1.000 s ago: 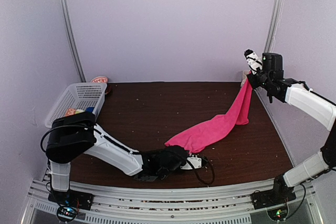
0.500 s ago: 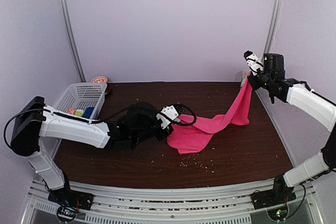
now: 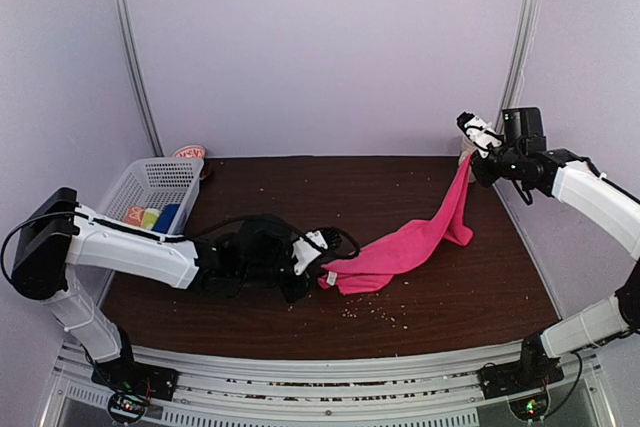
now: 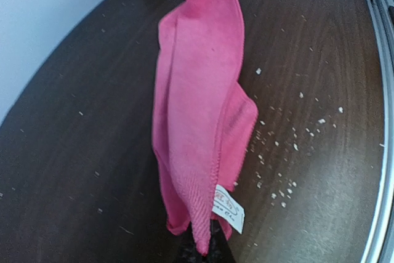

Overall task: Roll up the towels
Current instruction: Adjust the towel at the center of the board.

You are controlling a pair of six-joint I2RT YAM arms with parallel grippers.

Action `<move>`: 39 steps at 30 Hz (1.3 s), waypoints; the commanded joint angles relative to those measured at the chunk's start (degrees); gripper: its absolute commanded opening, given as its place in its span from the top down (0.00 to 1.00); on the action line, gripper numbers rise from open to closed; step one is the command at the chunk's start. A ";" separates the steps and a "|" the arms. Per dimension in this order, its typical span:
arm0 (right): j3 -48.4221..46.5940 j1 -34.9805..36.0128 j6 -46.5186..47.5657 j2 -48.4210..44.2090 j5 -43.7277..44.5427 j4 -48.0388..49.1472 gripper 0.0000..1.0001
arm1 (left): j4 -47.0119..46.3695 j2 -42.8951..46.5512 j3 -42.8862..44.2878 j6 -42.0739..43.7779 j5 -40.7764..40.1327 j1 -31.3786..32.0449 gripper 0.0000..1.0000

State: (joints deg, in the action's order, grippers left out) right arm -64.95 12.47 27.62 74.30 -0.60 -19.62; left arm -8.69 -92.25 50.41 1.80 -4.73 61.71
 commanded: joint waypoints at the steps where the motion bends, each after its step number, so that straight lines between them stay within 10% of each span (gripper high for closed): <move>1: 0.80 -0.08 -1.60 1.62 3.08 -0.42 1.00 | -1.25 -1.43 -2.95 -8.14 5.93 -0.19 1.00; 18: 1.13 0.03 -2.91 5.02 1.42 -1.04 1.00 | -0.68 -3.59 -4.20 -5.32 0.03 -0.20 0.39; 39: 0.98 0.19 -3.49 6.16 -0.06 -1.54 1.00 | -3.23 -3.32 -7.19 23.26 -28.07 11.85 0.45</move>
State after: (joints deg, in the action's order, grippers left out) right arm -64.23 12.49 25.06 80.18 -0.03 -20.62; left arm -7.55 -94.13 44.86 19.07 -26.57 72.84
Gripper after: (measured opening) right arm 0.011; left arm 0.559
